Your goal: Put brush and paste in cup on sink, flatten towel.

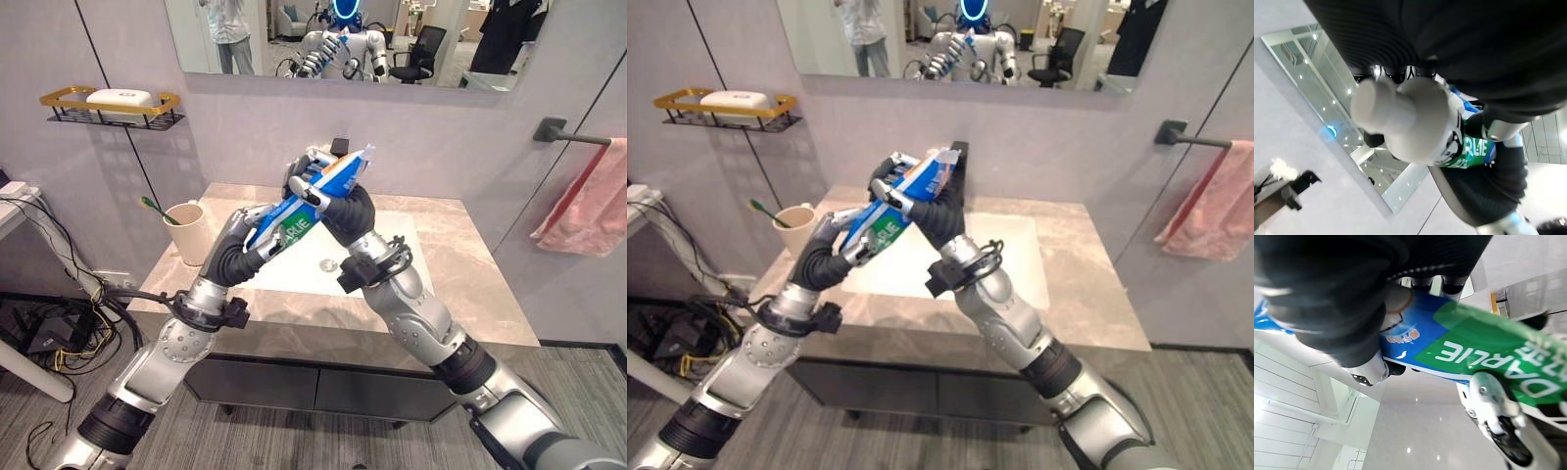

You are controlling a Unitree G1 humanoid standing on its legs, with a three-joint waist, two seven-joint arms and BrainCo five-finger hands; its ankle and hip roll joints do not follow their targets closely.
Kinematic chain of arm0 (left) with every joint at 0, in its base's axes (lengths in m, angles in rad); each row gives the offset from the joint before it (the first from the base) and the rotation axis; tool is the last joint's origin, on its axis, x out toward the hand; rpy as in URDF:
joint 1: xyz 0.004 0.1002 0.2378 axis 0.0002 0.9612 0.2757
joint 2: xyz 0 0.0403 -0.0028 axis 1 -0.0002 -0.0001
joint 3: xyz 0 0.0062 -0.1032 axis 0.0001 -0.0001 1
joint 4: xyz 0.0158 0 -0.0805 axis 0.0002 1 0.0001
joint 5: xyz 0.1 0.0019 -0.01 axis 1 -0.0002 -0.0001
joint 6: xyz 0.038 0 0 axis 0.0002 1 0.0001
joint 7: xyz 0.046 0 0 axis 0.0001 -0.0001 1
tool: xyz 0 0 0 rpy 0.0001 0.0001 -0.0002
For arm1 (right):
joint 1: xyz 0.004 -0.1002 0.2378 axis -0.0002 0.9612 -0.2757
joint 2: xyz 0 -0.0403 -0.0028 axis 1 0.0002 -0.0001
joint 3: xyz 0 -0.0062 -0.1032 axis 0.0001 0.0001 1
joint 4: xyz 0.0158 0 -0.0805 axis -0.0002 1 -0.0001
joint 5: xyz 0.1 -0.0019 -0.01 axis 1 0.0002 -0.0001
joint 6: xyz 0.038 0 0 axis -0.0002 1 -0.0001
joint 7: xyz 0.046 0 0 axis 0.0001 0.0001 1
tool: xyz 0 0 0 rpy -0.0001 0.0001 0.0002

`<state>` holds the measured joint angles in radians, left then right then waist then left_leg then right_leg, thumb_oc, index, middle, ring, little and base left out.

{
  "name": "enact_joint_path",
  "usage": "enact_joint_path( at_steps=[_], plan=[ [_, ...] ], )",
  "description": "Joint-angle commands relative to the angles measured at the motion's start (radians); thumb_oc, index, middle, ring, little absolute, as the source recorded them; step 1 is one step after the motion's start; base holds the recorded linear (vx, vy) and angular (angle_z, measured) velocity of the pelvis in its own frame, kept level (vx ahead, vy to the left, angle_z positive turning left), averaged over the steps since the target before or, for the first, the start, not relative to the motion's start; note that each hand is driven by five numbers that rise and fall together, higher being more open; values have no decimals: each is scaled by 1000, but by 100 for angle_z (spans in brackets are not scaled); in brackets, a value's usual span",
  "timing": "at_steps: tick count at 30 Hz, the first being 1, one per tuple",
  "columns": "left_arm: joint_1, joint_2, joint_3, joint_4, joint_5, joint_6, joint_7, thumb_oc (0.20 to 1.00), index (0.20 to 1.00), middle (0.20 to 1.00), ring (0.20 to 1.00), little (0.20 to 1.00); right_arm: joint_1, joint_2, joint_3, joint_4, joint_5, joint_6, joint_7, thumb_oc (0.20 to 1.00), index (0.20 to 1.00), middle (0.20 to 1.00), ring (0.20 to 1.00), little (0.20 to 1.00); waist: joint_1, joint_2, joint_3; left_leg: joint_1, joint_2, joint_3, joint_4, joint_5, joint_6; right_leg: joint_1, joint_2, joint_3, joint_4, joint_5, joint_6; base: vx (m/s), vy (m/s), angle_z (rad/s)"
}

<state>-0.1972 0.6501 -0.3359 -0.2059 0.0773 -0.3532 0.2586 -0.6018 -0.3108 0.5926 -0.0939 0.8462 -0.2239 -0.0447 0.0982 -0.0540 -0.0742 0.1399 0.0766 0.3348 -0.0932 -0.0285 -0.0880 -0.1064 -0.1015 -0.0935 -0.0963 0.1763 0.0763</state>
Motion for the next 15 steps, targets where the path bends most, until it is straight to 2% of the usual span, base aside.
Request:
enact_joint_path(
  at_steps=[1,6,7,11,15],
  plan=[
    [-7,45,-18,65,-12,21,4,200,200,200,200,200,-67,39,-132,-43,-12,-122,-14,200,200,200,200,200,7,-48,-11,-77,52,-100,6,33,-2,57,-150,-7,14,11,116,0,0,0],
    [7,43,-18,65,-15,23,-1,200,200,200,200,200,-50,41,-144,-43,-10,-123,-20,200,200,200,200,200,11,-53,-7,-79,50,-104,6,33,0,58,-150,-9,15,10,115,0,0,0],
    [10,43,-20,66,-15,25,-4,1000,1000,1000,1000,1000,-43,41,-149,-42,-9,-125,-24,200,200,200,200,200,11,-55,-5,-80,49,-107,6,32,1,59,-150,-10,17,9,115,0,0,0],
    [32,43,-18,70,-12,34,-3,1000,1000,1000,1000,1000,-19,43,-166,-46,-17,-128,-44,200,200,200,200,200,15,-64,7,-83,42,-123,6,27,10,60,-156,-14,42,2,116,-9,34,7],
    [66,63,-5,65,-6,39,-15,1000,1000,1000,1000,1000,10,43,-183,-52,-33,-124,-53,200,200,200,200,200,27,-67,29,-84,15,-145,7,19,32,56,-180,-11,76,1,121,-14,79,12]
  ],
)
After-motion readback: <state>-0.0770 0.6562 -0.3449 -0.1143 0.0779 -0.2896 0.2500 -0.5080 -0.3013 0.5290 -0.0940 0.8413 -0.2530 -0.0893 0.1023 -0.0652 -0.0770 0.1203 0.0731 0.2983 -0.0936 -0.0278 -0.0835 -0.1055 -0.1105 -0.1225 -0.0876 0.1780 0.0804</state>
